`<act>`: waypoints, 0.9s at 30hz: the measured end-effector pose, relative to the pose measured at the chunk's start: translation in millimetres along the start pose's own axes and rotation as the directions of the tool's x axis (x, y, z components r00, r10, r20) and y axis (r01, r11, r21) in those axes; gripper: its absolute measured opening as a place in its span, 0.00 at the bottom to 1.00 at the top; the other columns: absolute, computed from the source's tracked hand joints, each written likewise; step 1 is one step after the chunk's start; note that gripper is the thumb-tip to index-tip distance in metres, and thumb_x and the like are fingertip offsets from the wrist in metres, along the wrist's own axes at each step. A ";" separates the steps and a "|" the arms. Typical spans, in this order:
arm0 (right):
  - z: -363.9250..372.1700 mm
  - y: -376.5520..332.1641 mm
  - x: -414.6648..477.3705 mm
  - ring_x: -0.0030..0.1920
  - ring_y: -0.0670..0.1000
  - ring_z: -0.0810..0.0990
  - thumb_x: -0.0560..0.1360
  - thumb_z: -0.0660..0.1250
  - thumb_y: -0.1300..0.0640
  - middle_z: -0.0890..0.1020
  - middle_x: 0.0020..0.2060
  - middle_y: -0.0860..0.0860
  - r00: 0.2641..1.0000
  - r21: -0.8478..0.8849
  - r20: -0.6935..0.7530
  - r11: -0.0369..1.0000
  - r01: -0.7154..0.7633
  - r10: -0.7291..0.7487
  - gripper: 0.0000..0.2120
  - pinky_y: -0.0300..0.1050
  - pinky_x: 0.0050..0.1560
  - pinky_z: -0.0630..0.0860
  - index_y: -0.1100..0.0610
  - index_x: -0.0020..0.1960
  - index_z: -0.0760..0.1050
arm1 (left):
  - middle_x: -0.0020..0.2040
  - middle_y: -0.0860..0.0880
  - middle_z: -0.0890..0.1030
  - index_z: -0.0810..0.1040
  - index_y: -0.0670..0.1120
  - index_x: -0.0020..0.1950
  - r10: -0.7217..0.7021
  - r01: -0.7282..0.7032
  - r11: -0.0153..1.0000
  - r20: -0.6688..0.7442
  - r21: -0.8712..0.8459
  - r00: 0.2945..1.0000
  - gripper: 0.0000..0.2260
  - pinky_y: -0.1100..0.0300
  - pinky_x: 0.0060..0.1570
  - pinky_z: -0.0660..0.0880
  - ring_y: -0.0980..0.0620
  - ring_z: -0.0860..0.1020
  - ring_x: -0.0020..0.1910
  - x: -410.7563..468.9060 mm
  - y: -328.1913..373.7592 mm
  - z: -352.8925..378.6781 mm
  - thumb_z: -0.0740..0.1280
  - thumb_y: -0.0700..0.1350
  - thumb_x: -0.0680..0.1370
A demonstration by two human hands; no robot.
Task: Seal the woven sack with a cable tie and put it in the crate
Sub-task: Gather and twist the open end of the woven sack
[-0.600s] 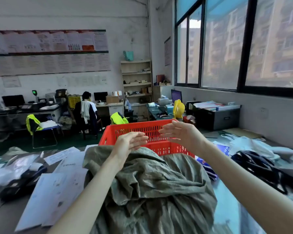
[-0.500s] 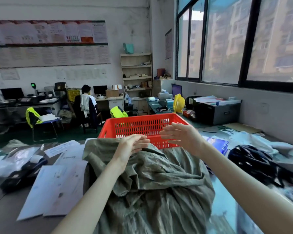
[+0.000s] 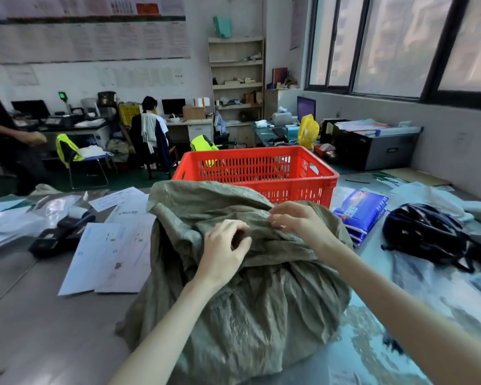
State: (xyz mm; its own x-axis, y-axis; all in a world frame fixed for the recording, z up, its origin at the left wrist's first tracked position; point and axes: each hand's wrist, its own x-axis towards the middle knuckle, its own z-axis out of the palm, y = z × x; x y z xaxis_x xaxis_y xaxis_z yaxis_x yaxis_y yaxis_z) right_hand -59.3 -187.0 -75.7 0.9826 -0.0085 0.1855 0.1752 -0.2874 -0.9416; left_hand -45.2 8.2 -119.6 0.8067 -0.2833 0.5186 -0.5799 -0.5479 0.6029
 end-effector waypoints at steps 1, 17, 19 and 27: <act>3.9 3.4 -1.4 0.51 0.53 0.82 0.73 0.69 0.60 0.84 0.48 0.54 1.000 -0.047 -0.007 0.998 0.030 -0.031 0.08 0.47 0.54 0.75 0.57 0.52 0.78 | 0.58 0.55 0.77 0.78 0.50 0.58 0.033 -0.034 0.995 0.008 0.093 0.999 0.17 0.53 0.62 0.67 0.54 0.73 0.61 -4.5 -4.9 0.1 0.63 0.56 0.73; 51.6 53.0 -26.4 0.66 0.56 0.63 0.66 0.70 0.56 0.63 0.70 0.51 0.953 -0.779 0.238 0.550 0.302 -0.186 0.39 0.52 0.61 0.61 0.51 0.73 0.57 | 0.54 0.52 0.80 0.76 0.49 0.59 -0.010 -0.024 0.935 0.095 0.354 0.995 0.16 0.52 0.51 0.65 0.46 0.74 0.57 -43.2 -33.4 18.0 0.66 0.35 0.73; 52.4 56.3 -28.8 0.65 0.56 0.65 0.67 0.69 0.56 0.66 0.67 0.51 0.954 -0.804 0.233 0.515 0.297 -0.186 0.38 0.51 0.60 0.61 0.52 0.73 0.57 | 0.50 0.52 0.80 0.77 0.48 0.56 -0.004 -0.026 0.952 0.096 0.305 0.995 0.14 0.53 0.50 0.65 0.47 0.74 0.54 -46.0 -32.6 17.8 0.65 0.35 0.74; 41.4 63.0 -33.8 0.56 0.54 0.74 0.69 0.66 0.59 0.76 0.51 0.52 0.943 -0.774 0.190 0.550 0.314 -0.272 0.26 0.50 0.53 0.63 0.51 0.67 0.68 | 0.50 0.54 0.75 0.74 0.47 0.61 0.065 -0.075 0.983 0.065 0.165 0.996 0.12 0.56 0.55 0.68 0.53 0.74 0.53 -62.7 -12.8 14.0 0.65 0.41 0.78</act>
State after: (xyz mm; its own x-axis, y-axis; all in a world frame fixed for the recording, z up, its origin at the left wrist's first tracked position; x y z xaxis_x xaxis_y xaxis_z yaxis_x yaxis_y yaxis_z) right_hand -78.9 -165.1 -153.0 0.8910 0.2521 0.3777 0.3579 -0.9017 -0.2425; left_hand -86.8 21.9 -168.4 0.7730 -0.3688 0.5162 -0.6121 -0.6476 0.4538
